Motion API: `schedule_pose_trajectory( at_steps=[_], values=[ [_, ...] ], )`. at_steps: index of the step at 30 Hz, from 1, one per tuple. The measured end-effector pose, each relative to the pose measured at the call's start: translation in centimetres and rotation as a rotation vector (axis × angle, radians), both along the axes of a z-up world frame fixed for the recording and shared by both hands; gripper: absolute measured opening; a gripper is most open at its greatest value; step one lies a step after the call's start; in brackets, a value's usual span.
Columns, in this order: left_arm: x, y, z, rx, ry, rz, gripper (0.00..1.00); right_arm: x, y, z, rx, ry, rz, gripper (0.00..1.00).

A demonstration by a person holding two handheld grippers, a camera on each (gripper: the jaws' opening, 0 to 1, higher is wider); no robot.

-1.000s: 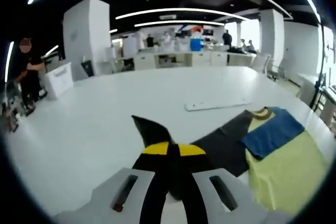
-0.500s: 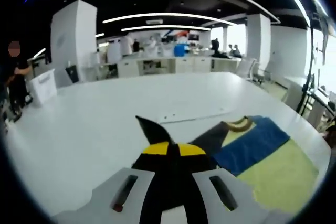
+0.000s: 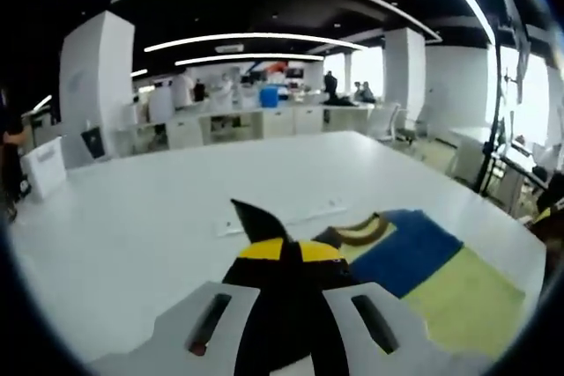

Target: Fold the garment on the visible template until the final outline fits inside the template.

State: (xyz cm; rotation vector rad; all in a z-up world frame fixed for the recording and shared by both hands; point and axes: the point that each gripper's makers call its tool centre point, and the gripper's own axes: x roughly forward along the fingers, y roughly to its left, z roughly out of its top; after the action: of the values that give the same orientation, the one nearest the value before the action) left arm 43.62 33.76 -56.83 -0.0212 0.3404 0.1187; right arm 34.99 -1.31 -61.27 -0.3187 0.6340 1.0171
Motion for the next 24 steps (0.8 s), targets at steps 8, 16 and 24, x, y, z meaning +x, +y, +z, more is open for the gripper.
schedule_pose_trajectory(
  at_steps=[8, 16, 24],
  values=[
    [2.4, -2.7, 1.1, -0.015, -0.028, -0.044, 0.01, 0.2, -0.7, 0.2, -0.002, -0.006, -0.006, 0.99],
    [4.9, -7.6, 1.0, 0.002, -0.025, -0.143, 0.01, 0.8, -1.4, 0.1, -0.004, -0.006, -0.023, 0.99],
    [6.6, -11.9, -0.7, 0.029, 0.013, -0.219, 0.01, 1.0, -2.1, -0.2, -0.011, -0.004, -0.03, 0.99]
  ],
)
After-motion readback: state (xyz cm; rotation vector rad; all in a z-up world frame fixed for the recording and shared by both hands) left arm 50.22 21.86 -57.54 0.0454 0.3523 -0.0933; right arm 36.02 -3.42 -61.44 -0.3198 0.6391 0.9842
